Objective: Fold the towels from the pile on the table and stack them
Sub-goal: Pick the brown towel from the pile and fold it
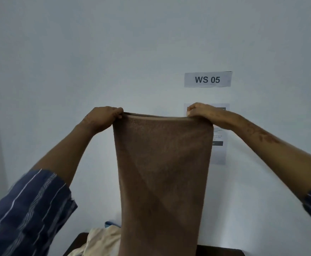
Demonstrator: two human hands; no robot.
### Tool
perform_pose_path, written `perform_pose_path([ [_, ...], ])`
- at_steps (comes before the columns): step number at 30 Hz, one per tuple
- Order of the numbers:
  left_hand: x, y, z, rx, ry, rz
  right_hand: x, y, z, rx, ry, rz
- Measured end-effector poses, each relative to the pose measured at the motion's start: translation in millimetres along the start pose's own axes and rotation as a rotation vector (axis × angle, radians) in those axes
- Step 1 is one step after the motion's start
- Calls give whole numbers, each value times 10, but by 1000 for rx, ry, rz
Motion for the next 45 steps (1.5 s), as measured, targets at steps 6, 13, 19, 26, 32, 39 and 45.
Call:
perform_pose_path([
  [6, 65, -39, -59, 16, -20, 18, 107, -181, 114, 315, 32, 135],
  [13, -105, -9, -312, -45, -202, -75, 112, -198, 29, 488, -22, 123],
  [19, -192, 5, -425, -19, -247, -104, 203, -241, 145, 503, -18, 129],
  [26, -114, 170, -402, 25, -240, -165, 168, -216, 110, 618, 11, -64],
  [32, 23, 366, -83, 54, -149, -190, 50, -301, 442, 310, 196, 20],
  [39, 175, 543, 229, -13, -89, -122, -187, -391, 694, 527, 272, 87],
  [45, 267, 750, 300, -137, -133, -197, -295, -513, 691, 616, 173, 118],
])
Point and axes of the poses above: each hand's wrist, its own x-axis away from the middle knuckle, its own y-axis out of the back of the hand, z = x × y, the point moved 7 cm from there along -x, towards the middle knuckle, and after that the axes turned 8 degrees about x, right-handed, at the moved point
